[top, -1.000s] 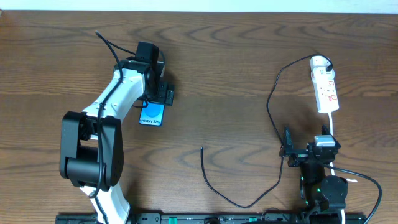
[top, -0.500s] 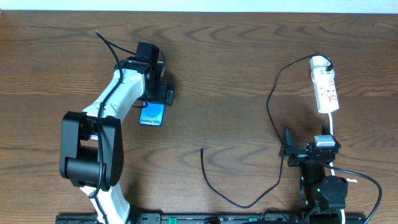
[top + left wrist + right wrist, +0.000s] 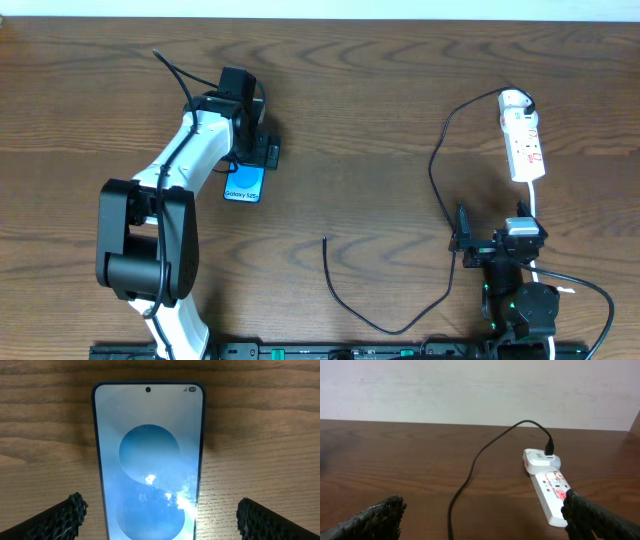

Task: Plug charger to phone and switch on socket
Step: 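Lower the left gripper down toward the phone screen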

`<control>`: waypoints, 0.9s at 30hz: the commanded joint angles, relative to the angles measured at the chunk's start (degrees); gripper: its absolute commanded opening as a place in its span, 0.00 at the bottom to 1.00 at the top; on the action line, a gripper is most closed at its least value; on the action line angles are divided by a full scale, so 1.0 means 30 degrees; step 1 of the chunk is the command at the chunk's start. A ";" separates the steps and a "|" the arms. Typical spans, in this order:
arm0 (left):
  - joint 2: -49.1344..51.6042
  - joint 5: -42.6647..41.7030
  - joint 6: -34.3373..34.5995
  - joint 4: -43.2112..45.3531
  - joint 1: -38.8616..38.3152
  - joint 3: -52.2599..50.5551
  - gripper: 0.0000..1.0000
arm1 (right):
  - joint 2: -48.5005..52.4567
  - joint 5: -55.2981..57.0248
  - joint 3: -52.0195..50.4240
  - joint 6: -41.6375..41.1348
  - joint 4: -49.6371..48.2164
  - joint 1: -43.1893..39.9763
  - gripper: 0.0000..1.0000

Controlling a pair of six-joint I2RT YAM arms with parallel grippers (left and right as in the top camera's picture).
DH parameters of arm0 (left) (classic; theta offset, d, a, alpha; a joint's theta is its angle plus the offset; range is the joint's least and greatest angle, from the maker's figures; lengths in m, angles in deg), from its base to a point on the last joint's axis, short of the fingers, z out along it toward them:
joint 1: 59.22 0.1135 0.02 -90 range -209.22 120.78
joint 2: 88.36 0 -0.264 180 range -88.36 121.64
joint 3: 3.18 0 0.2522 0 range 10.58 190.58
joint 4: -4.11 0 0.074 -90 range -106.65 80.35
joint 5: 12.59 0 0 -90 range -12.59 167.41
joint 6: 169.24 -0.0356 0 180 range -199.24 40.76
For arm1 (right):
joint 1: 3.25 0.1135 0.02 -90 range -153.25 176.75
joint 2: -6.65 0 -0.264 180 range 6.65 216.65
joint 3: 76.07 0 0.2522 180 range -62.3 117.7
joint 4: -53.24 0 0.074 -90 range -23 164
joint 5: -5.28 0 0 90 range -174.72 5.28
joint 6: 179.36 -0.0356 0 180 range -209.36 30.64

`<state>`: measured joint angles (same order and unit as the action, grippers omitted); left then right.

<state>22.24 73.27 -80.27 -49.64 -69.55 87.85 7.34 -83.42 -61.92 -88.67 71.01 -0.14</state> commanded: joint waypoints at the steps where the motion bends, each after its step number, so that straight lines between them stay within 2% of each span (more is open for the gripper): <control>1: 0.0211 0.0248 0.0313 0.0087 0.0022 -0.0357 0.98 | -0.0124 0.0168 -0.0022 0.0226 0.0073 -0.0138 0.99; 27: 0.0219 0.0554 0.0321 0.0729 0.0022 -0.1122 0.98 | -0.0124 0.0168 -0.0022 0.0226 0.0073 -0.0138 0.99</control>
<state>22.24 73.45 -80.25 -47.87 -69.55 85.73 7.34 -83.42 -61.92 -88.67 71.01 -0.14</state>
